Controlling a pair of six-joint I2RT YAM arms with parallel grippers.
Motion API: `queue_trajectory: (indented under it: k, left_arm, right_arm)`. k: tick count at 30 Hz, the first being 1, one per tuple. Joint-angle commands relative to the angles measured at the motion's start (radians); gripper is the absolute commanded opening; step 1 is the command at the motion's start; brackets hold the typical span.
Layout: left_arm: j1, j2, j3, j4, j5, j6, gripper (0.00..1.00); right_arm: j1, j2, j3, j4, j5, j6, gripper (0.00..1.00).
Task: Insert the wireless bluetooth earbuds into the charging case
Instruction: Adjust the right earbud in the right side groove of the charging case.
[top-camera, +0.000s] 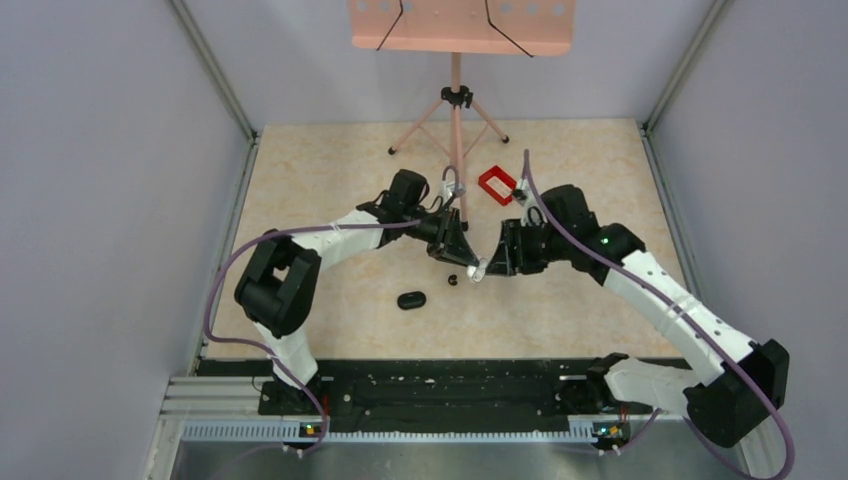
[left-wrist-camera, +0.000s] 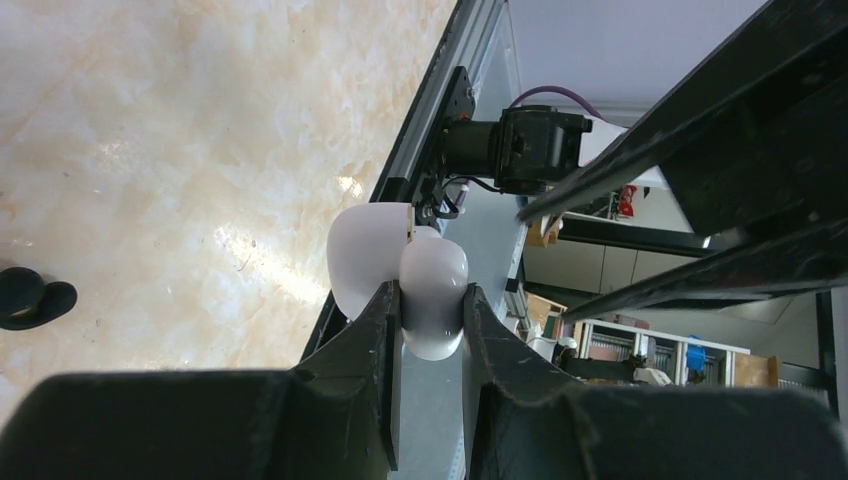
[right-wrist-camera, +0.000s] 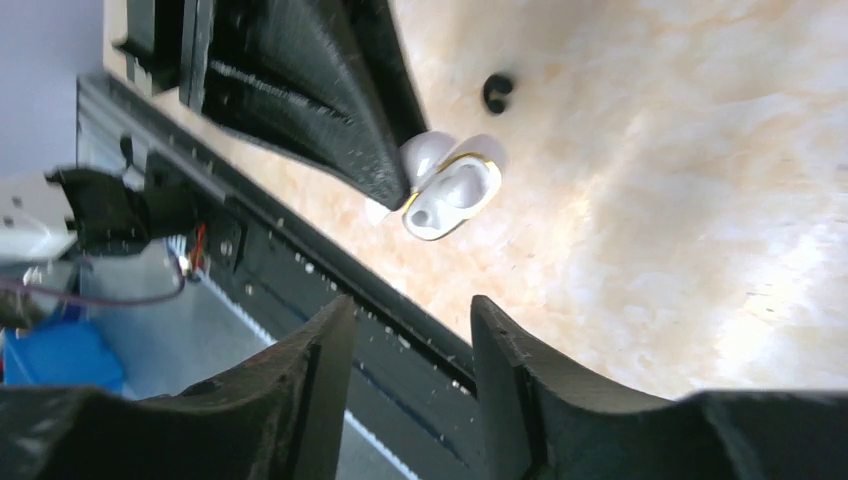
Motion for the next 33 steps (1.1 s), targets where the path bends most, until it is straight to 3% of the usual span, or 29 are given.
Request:
queue_trajectory:
  k: [1,7,10,15,19,27,33]
  left_arm:
    - [0.022,-0.050,0.020,-0.001,0.007,0.017,0.00]
    - [0.106,-0.115,-0.014,-0.037,0.005,0.034,0.00]
    - [0.128,-0.144,-0.041,0.023,0.051,-0.009,0.00]
    - [0.129,-0.158,-0.044,0.054,0.115,-0.022,0.00]
    - [0.129,-0.149,0.015,-0.100,0.193,0.130,0.00]
    - [0.131,-0.087,0.212,-0.645,0.192,0.606,0.00]
    - [0.131,-0.071,0.252,-0.691,0.192,0.642,0.00]
  right_arm:
    - [-0.066,-0.082,0.021,0.031,0.099,0.050,0.49]
    - [-0.084,-0.121,-0.063,0.151,0.134,0.142,0.50]
    - [-0.083,-0.145,-0.197,0.390,0.012,0.241,0.51]
    - [-0.083,-0.191,-0.356,0.731,-0.093,0.372,0.62]
    - [-0.084,-0.204,-0.347,0.736,-0.106,0.336,0.74]
    - [-0.175,-0.189,-0.356,0.777,-0.259,0.326,0.74]
    - [-0.183,-0.168,-0.406,0.928,-0.395,0.331,0.72]
